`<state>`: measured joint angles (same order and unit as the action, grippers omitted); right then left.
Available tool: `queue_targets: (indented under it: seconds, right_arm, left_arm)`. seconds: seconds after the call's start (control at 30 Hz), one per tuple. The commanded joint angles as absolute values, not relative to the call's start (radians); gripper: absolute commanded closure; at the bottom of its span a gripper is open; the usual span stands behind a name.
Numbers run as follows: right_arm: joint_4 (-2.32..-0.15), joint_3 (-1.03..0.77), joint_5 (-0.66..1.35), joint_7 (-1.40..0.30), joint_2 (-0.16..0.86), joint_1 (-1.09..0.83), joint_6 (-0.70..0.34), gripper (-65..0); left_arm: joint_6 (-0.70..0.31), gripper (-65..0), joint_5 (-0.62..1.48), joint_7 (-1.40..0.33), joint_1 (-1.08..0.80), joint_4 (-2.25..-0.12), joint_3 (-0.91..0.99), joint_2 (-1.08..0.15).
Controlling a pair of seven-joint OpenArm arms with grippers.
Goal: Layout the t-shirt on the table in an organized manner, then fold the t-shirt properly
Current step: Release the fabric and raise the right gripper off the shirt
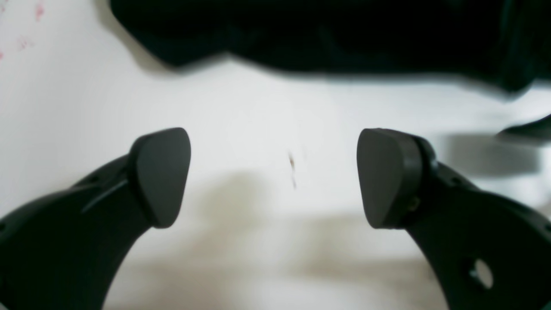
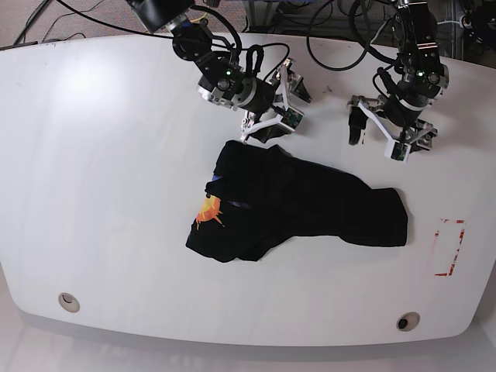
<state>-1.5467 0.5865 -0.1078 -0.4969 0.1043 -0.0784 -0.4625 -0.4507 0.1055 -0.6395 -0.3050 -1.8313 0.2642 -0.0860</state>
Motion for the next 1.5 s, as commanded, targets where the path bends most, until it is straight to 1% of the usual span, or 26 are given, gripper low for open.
queue_targets:
  seconds: [0.0,0.1,0.43,0.63,0.83,1.17,1.47]
  right_arm:
    - [-1.589,0.587,-0.130,-0.529,0.111,-0.090,-0.473,-43.6]
    - [-1.612,0.587,-0.130,-0.530,0.128,-0.093,-0.472,-43.6]
    - [-1.656,0.587,-0.130,-0.561,0.130,-0.099,-0.470,-43.6]
    - [-1.727,0.584,-0.130,-0.578,0.150,-0.099,-0.469,-43.6]
    - [-1.808,0.582,-0.131,-0.634,0.153,-0.093,-0.469,-43.6]
    - [-1.913,0.469,-0.131,-0.664,0.150,-0.093,-0.469,-43.6]
    - [-1.905,0.430,-0.130,-0.664,0.148,-0.044,-0.467,-43.6]
  left_arm:
    - [-0.455,-56.0,0.116,-0.621,-0.321,-1.847,0.265,-0.088]
    - [-0.455,-56.0,0.116,-0.621,-0.321,-1.847,0.265,-0.088]
    - [-0.455,-56.0,0.117,-0.621,-0.323,-1.860,0.268,-0.091]
    - [-0.455,-56.0,0.116,-0.621,-0.323,-1.899,0.268,-0.091]
    - [-0.456,-56.0,0.116,-0.621,-0.325,-1.925,0.269,-0.093]
    - [-0.456,-55.7,0.117,-0.621,-0.325,-1.943,0.269,-0.096]
    - [-0.456,-55.6,0.120,-0.621,-0.318,-1.956,0.271,-0.142]
